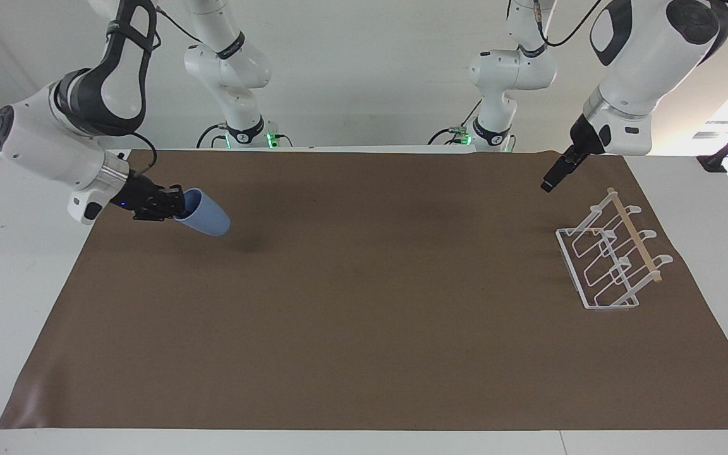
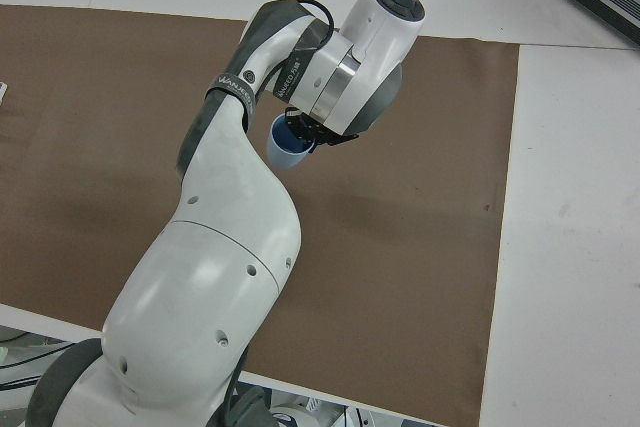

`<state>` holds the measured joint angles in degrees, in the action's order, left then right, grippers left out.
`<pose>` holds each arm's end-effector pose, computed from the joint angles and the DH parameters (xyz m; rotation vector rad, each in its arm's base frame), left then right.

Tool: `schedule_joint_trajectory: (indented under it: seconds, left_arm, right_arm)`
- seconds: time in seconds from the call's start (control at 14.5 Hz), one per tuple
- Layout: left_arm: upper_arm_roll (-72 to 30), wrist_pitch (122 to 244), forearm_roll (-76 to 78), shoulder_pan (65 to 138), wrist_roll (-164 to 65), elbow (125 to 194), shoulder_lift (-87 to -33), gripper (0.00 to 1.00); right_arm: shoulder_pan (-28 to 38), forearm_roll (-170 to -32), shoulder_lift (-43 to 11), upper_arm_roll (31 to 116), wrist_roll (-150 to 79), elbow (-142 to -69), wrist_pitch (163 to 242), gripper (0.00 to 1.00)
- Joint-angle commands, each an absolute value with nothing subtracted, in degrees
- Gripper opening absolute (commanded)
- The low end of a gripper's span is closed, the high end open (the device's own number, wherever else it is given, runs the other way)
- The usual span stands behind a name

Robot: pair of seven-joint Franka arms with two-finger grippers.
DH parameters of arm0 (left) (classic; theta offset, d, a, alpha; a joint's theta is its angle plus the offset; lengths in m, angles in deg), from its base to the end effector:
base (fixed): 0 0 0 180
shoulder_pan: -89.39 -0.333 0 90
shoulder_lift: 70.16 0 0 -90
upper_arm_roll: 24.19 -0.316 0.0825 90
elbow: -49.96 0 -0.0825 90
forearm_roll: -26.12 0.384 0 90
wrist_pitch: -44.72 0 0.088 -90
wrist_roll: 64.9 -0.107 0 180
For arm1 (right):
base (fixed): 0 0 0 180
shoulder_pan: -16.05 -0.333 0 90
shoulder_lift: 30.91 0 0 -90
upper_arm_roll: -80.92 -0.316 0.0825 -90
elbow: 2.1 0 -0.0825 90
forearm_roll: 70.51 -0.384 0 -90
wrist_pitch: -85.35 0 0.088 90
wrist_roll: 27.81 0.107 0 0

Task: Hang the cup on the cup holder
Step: 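Carry the cup with the right gripper while the left gripper reaches it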

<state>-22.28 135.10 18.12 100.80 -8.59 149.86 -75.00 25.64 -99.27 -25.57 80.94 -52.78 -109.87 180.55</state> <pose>0.5067 -0.1359 0.5903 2.8506 1.1340 -0.2229 0.5529 -0.0455 0.4474 -2.5712 -0.1820 0.1946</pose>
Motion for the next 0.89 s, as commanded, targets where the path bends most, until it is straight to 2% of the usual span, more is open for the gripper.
schedule_joint_trajectory:
  seconds: [0.0, 0.34, 0.62, 0.83]
  left_arm:
    - [-22.78, 136.47, 10.87, 101.78, 2.81, 150.68, -76.22, 1.0]
    - [-22.69, 146.4, 1.52, 107.3, 30.24, 151.38, -76.05, 1.0]
    - [-22.69, 151.49, -0.24, 113.37, 41.86, 152.08, -76.13, 1.0]
    - [-22.61, 156.23, -3.67, 116.97, 43.47, 153.84, -74.12, 1.0]
  right_arm:
    - [22.31, -107.92, -27.12, 81.0, -47.7, -113.71, 180.79, 0.0]
    - [12.38, -125.05, -29.24, 81.0, -36.1, -119.25, 187.19, 0.0]
    - [2.81, -135.7, -29.42, 81.0, -28.7, -120.75, 196.5, 0.0]
    - [-2.74, -141.33, -29.51, 81.0, -25.44, -121.02, 201.87, 0.0]
